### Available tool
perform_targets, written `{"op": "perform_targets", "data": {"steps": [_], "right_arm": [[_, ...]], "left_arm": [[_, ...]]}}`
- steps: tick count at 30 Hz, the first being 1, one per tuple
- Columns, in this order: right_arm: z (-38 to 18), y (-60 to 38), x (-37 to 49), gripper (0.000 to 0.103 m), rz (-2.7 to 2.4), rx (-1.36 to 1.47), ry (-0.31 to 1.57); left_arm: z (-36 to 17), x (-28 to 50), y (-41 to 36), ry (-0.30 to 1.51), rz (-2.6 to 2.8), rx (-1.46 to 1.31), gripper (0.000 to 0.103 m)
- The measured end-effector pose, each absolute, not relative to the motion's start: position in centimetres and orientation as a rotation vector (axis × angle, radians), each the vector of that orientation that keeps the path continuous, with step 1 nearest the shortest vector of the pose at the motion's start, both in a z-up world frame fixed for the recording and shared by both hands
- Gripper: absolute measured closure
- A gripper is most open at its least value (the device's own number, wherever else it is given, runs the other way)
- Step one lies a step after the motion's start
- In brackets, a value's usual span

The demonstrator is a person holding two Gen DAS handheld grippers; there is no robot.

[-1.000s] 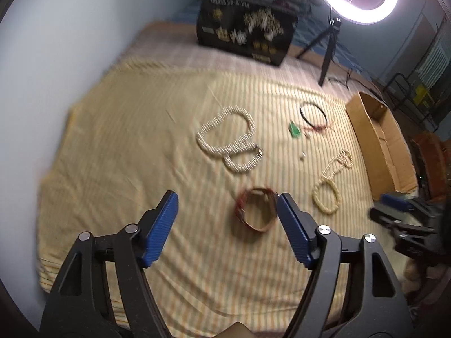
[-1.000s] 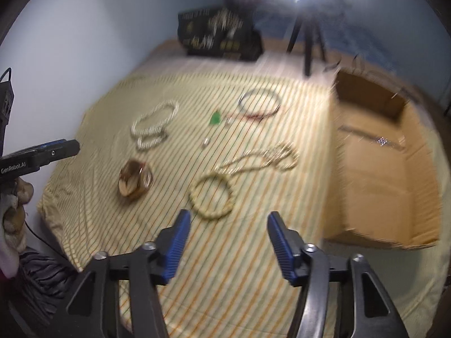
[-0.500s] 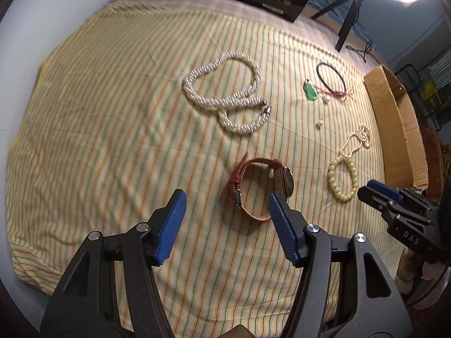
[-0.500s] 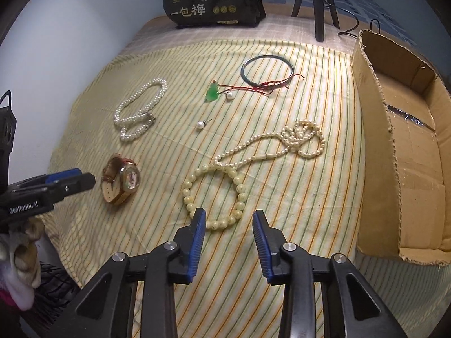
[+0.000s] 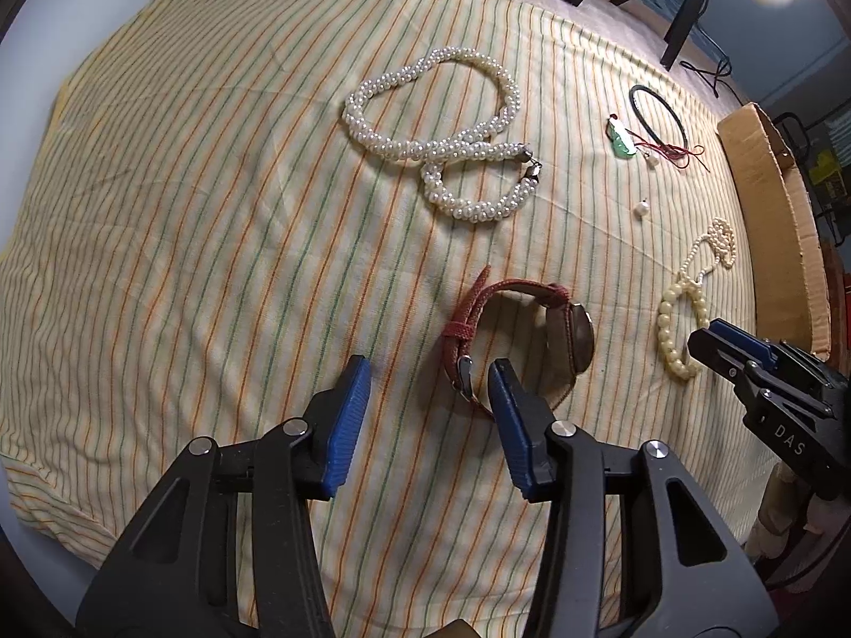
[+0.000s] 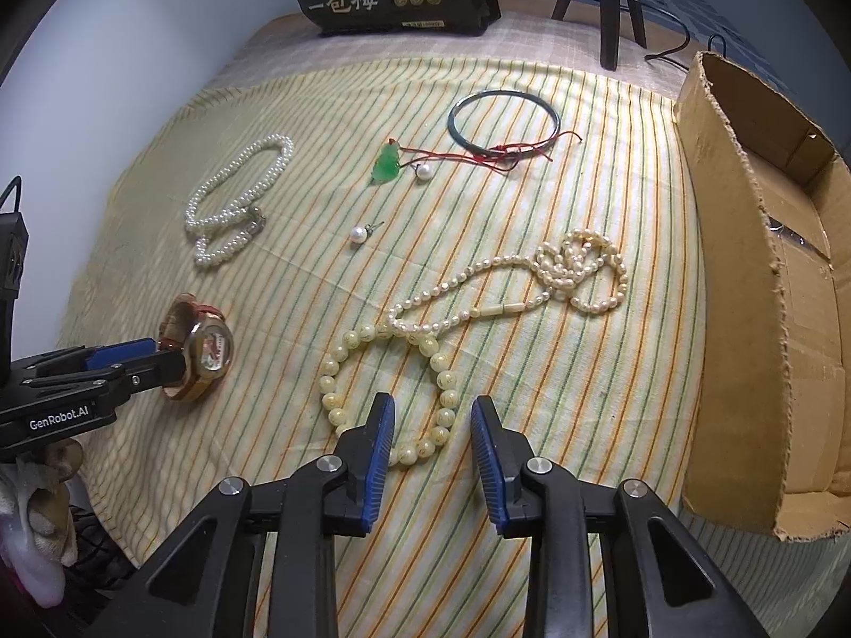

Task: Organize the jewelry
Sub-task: 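Lower the left gripper onto the red-strap watch while the right gripper closes on the cream bead bracelet, then lift the watch with the left gripper while the right gripper carries the bracelet over the box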

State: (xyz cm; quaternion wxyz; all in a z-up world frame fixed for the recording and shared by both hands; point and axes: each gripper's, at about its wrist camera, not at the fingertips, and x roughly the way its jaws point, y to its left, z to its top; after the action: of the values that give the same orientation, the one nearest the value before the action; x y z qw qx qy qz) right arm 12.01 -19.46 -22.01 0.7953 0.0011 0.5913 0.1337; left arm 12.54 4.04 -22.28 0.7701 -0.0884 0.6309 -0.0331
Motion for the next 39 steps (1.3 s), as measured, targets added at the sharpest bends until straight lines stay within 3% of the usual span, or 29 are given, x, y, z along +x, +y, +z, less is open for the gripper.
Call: {"op": "perform_targets", "data": {"steps": [6, 11, 13, 14, 39], "right_arm": [[-22.7, -18.6, 12.4, 0.074, 0.276, -0.037, 1.264], [-22.6, -18.5, 12.2, 0.095, 0.29, -0.031, 1.25], [-22.5, -18.6, 12.1, 0.097, 0.298, -0.011, 1.251], [-22.5, -18.8, 12.0, 0.098, 0.303, 0.005, 1.252], [-12.8, -20.5, 8.2, 0.098, 0.344, 0.054, 1.034]], "left_arm": [[-22.7, 12.9, 3.3, 1.356, -0.063, -0.145, 0.057], [-22.6, 13.3, 2.7, 1.338, -0.059, -0.123, 0.078], [-22.5, 13.2, 2.6, 1.336, -0.066, -0.127, 0.093], [-22.5, 13.1, 2.6, 1.337, -0.069, -0.128, 0.095], [-15.8, 10.8, -0.1, 1.162, -0.188, -0.123, 0.096]]}}
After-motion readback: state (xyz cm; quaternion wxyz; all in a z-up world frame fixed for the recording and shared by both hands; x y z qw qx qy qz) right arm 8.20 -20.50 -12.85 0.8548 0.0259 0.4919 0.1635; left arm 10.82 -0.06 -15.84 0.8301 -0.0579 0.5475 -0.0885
